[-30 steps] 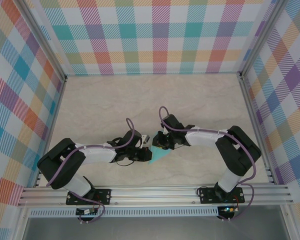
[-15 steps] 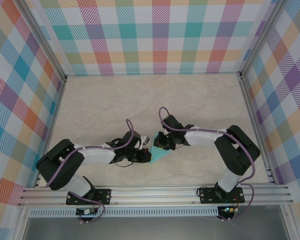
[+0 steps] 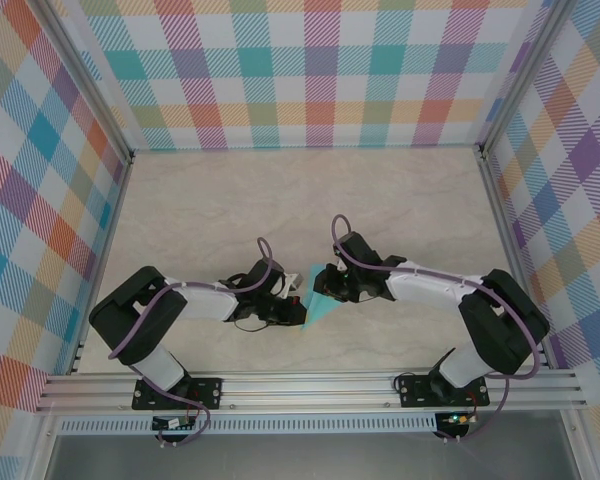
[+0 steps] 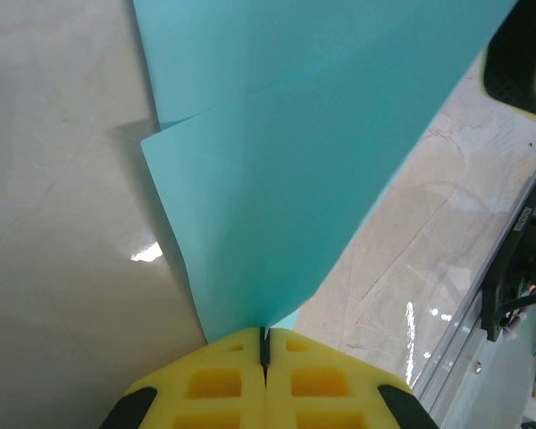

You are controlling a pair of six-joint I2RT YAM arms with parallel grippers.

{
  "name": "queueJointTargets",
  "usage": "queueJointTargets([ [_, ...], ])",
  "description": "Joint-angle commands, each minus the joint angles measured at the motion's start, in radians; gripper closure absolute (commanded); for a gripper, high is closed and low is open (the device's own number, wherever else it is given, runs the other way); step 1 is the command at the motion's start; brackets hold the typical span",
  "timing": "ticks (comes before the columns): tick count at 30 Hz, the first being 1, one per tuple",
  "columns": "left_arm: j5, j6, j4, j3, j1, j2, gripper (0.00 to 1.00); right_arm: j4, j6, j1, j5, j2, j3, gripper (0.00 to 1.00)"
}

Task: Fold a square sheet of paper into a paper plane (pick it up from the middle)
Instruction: Fourth fold the wing at the center of the table.

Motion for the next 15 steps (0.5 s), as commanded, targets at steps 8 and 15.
queueJointTargets([
  [8, 0.033, -0.022, 0.008, 0.007, 0.027, 0.019, 1.00, 0.068, -0.007, 0.004, -0.075, 0.095, 0.054, 0.77],
  [15, 0.033, -0.051, 0.022, -0.017, 0.049, 0.002, 1.00, 0.073, -0.013, 0.004, -0.072, 0.148, 0.081, 0.77],
])
